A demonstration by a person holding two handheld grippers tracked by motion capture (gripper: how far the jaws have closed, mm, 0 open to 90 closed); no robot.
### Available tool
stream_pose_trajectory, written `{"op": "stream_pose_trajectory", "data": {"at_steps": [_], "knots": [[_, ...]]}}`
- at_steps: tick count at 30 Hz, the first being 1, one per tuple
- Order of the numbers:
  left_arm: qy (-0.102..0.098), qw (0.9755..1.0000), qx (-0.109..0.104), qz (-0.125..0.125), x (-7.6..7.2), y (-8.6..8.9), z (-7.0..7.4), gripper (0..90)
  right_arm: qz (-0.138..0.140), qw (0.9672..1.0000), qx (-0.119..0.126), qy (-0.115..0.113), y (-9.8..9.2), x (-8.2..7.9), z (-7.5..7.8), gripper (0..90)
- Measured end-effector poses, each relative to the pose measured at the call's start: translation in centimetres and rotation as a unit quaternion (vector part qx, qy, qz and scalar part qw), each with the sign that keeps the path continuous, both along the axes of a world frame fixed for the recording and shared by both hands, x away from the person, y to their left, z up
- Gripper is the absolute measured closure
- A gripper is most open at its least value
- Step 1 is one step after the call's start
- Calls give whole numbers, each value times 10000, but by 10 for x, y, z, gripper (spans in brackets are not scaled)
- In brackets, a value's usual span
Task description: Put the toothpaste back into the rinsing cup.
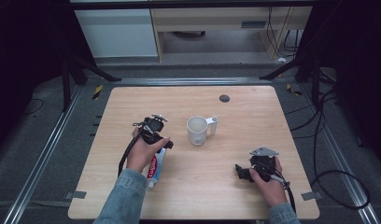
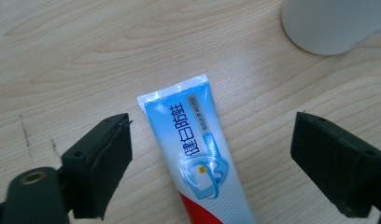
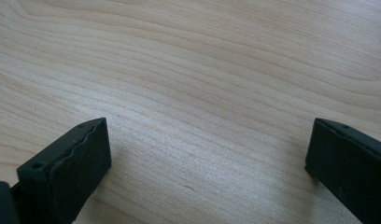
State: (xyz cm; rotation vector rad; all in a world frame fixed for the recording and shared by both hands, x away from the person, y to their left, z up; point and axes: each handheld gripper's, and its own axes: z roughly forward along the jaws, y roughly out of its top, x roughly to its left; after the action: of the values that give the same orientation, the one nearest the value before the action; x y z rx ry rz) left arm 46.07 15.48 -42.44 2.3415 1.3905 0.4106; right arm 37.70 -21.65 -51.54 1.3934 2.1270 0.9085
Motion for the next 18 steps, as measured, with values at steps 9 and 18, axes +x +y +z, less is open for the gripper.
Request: {"op": "stream_pose_trajectory", "data": {"at_steps": [9, 18], "knots": [[294, 9995, 100, 68, -2, 5, -17, 192, 5, 10000, -4, -2, 0, 0, 0, 4], [609, 9978, 43, 246, 0, 13, -39, 205, 5, 10000, -1, 0, 0, 0, 0, 4]]}}
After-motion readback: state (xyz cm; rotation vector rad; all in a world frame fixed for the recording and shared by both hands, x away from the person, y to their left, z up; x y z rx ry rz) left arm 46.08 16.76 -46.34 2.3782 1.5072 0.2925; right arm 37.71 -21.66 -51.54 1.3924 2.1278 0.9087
